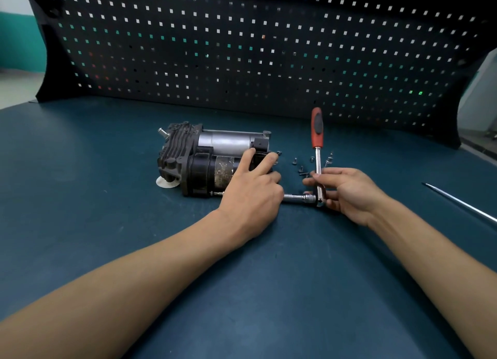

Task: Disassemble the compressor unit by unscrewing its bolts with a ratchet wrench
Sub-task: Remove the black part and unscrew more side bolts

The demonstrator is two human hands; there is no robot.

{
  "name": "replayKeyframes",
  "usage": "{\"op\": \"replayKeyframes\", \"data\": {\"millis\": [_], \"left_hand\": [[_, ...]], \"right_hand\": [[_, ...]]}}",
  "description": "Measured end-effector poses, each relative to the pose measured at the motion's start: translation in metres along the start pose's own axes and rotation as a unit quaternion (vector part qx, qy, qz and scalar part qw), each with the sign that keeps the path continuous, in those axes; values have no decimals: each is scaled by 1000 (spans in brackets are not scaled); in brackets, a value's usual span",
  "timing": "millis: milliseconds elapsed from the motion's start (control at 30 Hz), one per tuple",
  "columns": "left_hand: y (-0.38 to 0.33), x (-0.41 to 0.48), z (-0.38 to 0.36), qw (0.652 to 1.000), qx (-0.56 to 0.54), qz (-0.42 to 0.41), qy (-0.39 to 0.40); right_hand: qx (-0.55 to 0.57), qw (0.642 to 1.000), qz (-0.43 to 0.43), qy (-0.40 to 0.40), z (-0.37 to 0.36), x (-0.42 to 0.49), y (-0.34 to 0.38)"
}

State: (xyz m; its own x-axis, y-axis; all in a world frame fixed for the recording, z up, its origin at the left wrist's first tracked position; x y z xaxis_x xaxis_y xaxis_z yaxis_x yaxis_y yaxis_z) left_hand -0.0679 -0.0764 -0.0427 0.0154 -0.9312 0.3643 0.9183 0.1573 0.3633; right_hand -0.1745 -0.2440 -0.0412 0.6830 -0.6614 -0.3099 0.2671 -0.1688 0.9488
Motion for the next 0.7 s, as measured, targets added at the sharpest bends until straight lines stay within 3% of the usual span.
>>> {"op": "replayKeyframes", "data": {"millis": [200,433,567,700], "left_hand": [[1,0,0,1000,-3,2,-6],[1,-1,-1,1000,15,-11,-4],[1,-2,-2,999,36,-34,16],[1,-3,-1,998,45,-47,25]], "right_hand": [[-17,999,27,40,3,-3,-2],[-49,986,132,90,7,-15,0],[-106,966,190,142,11,-19,-2],[-221,916,265,206,14,-19,-7]]}}
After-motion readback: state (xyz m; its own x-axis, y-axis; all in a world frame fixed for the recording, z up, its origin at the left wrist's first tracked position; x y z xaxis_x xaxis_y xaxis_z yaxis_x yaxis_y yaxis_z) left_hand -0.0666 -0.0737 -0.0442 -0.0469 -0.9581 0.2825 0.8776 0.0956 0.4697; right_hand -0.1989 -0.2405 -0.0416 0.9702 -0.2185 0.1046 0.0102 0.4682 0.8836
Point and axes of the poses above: each hand's wrist, its own x-axis towards the middle knuckle, its own z-axis out of the back of the hand, y = z × x, the point moved 2 cm from there along x, towards the middle knuckle, and after that the axes turned 10 degrees about -z, right-handed, at the moved point
